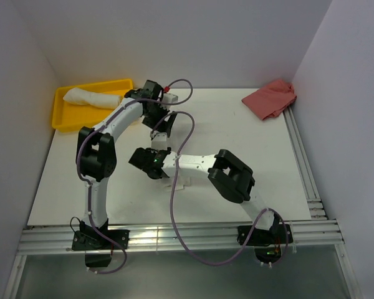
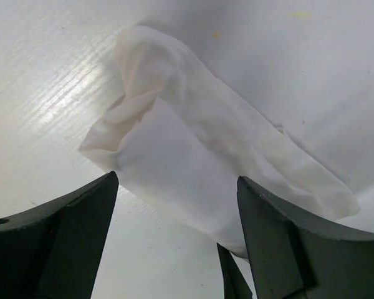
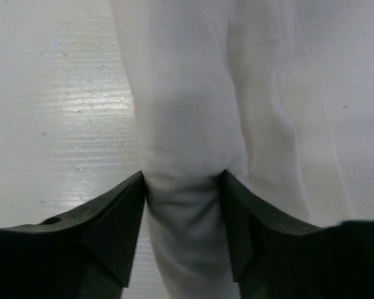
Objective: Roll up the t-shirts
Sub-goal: Roll the tshirt
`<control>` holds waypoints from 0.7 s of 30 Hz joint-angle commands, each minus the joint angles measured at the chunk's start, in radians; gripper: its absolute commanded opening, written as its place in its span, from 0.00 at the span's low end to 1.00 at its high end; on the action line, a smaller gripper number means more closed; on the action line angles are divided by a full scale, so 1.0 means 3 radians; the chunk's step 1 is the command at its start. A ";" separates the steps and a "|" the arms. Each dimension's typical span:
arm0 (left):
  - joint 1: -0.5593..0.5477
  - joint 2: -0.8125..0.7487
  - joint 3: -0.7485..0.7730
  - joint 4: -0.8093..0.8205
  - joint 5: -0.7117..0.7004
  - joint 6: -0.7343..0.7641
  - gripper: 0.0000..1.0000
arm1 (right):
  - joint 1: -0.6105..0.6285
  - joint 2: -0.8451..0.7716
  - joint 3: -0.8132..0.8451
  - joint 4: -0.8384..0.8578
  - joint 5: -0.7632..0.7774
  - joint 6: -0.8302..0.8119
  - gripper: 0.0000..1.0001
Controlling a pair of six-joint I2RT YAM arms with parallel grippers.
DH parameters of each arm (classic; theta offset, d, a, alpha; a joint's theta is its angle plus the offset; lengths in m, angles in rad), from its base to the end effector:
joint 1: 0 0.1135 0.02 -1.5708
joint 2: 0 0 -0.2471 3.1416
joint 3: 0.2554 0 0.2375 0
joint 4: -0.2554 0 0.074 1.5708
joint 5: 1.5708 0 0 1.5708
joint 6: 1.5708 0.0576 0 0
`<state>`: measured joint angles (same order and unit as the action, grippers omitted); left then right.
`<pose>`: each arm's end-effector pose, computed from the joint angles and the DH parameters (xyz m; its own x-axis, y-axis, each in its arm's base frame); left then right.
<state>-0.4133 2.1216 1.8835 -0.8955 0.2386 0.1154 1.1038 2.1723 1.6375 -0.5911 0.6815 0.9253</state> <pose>0.3991 -0.1899 0.2104 -0.7686 0.4593 -0.4452 0.5742 0.8021 -0.1639 0.2301 0.3759 0.1446 -0.7009 -0.0122 -0.7131 -0.0191 0.9998 0.0017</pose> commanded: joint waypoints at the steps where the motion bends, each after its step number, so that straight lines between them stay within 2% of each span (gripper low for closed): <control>1: 0.0104 -0.0174 0.0118 -0.0078 0.0171 0.0040 0.82 | -0.0013 0.0178 0.0069 -0.0269 -0.0063 0.0091 0.54; 3: 0.0145 -0.0251 0.0068 -0.0057 0.0207 0.0029 0.82 | -0.0028 0.0214 0.0079 -0.0275 -0.0103 0.0081 0.47; 4: 0.0176 -0.0281 0.0042 -0.0057 0.0227 0.0030 0.82 | -0.0049 0.0224 0.0069 -0.0259 -0.0159 0.0045 0.41; 9: 0.0263 -0.0506 -0.0239 0.0009 0.0360 0.0055 0.82 | -0.0146 0.0117 -0.0073 -0.0015 -0.0415 -0.0021 0.30; 15: 0.0457 -0.0650 -0.0439 0.0014 0.0620 0.0086 0.82 | -0.0468 -0.0414 -0.1048 0.1135 -0.1391 0.0060 0.26; 21: 0.0509 -0.0726 -0.0684 0.0060 0.0698 0.0152 0.82 | -0.0754 -0.0599 -0.1581 0.2016 -0.2189 0.0336 0.25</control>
<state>-0.2581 1.9526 1.7096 -0.8913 0.3973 0.1333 0.9073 1.9587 1.2507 -0.1200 0.2298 0.9634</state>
